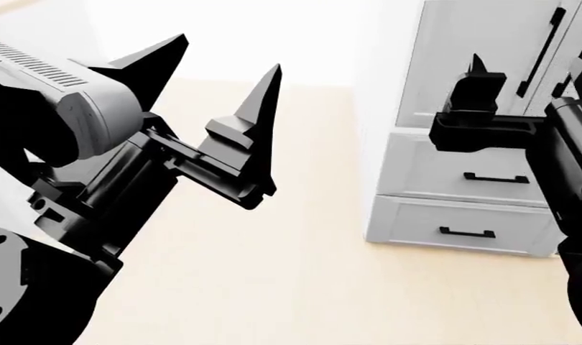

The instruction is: Move the drinks to the dining counter.

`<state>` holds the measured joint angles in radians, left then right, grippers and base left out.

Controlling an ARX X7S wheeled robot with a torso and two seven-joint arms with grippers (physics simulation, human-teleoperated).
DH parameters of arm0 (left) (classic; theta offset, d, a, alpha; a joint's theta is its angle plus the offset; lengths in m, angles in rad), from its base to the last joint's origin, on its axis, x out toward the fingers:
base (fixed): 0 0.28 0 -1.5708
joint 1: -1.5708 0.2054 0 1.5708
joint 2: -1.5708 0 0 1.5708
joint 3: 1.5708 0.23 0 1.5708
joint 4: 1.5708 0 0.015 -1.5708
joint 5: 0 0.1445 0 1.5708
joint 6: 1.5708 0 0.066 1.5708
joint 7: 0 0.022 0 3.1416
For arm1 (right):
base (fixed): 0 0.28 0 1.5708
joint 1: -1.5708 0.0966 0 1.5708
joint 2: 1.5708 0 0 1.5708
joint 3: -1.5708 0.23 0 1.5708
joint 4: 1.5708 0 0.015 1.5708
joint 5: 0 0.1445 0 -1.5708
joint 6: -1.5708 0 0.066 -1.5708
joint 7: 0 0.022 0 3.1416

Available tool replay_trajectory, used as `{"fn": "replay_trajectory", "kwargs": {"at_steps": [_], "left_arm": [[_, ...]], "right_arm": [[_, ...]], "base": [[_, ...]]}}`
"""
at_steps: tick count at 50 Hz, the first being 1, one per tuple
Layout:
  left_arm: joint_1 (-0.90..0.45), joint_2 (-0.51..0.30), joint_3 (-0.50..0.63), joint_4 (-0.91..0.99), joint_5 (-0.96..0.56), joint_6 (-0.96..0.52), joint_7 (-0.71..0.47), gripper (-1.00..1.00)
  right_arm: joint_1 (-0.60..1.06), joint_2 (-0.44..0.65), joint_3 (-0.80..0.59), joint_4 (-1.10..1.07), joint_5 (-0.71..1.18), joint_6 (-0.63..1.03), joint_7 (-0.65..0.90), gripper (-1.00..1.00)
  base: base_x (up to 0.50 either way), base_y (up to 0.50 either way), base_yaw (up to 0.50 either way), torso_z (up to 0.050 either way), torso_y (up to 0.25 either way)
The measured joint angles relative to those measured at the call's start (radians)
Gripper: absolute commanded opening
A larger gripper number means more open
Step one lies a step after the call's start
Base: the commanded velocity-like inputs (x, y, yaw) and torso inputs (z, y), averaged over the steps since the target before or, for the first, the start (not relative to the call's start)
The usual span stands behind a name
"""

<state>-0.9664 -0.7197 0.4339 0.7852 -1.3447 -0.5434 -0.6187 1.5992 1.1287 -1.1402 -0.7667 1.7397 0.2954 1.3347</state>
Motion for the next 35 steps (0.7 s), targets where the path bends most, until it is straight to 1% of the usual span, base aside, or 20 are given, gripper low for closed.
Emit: {"fn": "replay_trajectory", "kwargs": {"at_steps": [17, 23, 35], "left_arm": [[-0.003, -0.001, 0.002, -0.001, -0.001, 0.001, 0.002, 1.00], [-0.006, 0.000, 0.003, -0.001, -0.002, 0.001, 0.001, 1.00], [-0.002, -0.001, 0.004, -0.002, 0.000, 0.004, 0.003, 1.00]], "right_arm": [[-0.012, -0.004, 0.006, 0.002, -0.010, -0.014, -0.012, 1.00], [-0.016, -0.006, 0.008, 0.004, -0.015, -0.018, -0.014, 1.00], [-0.020, -0.014, 0.006, 0.019, -0.010, -0.013, -0.010, 1.00]], "base": [[0.08, -0.49, 0.00, 0.000, 0.000], [0.26, -0.47, 0.00, 0.000, 0.000], [0.36, -0.45, 0.00, 0.000, 0.000]]}}
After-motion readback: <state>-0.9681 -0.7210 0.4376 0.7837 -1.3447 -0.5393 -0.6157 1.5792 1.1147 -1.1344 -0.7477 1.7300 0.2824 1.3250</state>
